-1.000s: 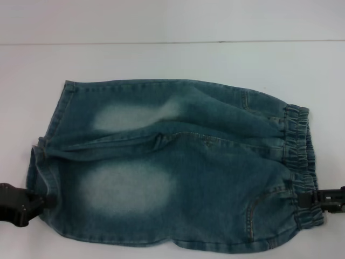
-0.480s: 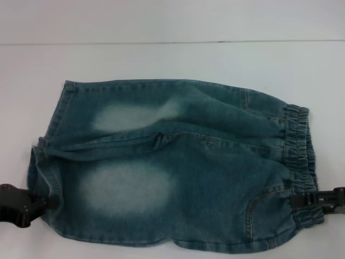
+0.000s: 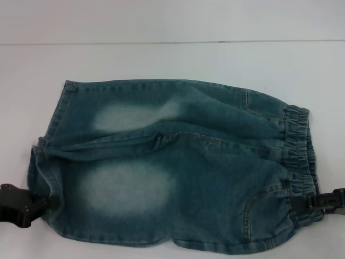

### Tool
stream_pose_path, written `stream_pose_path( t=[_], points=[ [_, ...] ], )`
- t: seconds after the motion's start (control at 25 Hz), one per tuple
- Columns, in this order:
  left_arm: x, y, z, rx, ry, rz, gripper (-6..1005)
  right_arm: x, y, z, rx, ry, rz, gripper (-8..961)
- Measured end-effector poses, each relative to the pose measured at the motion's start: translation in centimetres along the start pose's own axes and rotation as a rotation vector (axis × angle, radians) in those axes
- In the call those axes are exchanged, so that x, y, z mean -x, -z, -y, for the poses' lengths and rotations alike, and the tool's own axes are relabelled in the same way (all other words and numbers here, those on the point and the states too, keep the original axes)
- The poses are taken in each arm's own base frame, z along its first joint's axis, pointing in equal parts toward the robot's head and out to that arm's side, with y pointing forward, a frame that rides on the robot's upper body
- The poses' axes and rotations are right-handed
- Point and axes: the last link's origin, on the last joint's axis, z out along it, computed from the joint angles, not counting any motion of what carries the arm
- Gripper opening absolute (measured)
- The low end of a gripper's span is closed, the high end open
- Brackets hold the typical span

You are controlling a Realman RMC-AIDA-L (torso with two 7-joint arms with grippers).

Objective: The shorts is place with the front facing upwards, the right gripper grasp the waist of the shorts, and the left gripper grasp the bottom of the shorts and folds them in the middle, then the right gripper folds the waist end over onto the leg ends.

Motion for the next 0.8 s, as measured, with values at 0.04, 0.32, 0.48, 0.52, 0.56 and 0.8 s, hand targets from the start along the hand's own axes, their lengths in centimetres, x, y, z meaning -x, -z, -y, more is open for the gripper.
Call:
stream_pose_path(
  t=[0.04, 0.32, 0.48, 0.52, 0.56, 0.8],
  points=[
    [-0.02, -0.04, -0.02, 0.002, -0.002, 0.002, 0, 0.02, 0.04, -0.04, 0.002, 0.002, 0.001, 670],
    [-0.14, -0.21, -0.14, 0.011, -0.007, 0.009, 0, 0.05, 0.09, -0.12, 0.006, 0.037, 0.005, 529],
    [-0.22, -0.25, -0.16, 0.013, -0.007, 0.005, 0, 0.05, 0.00, -0.15, 0.008, 0.043, 0.007, 362],
    [-0.25, -0.26, -0.16, 0.013, -0.008, 0.004, 0, 0.06, -0.01, -0.16, 0.008, 0.044, 0.007, 313],
    [-0.27, -0.26, -0.16, 0.013, -0.008, 0.004, 0, 0.08, -0.02, -0.17, 0.009, 0.044, 0.007, 264],
    [-0.44, -0.29, -0.18, 0.016, -0.009, -0.010, 0, 0.34, -0.09, -0.23, 0.005, 0.046, 0.008, 57]
  ],
)
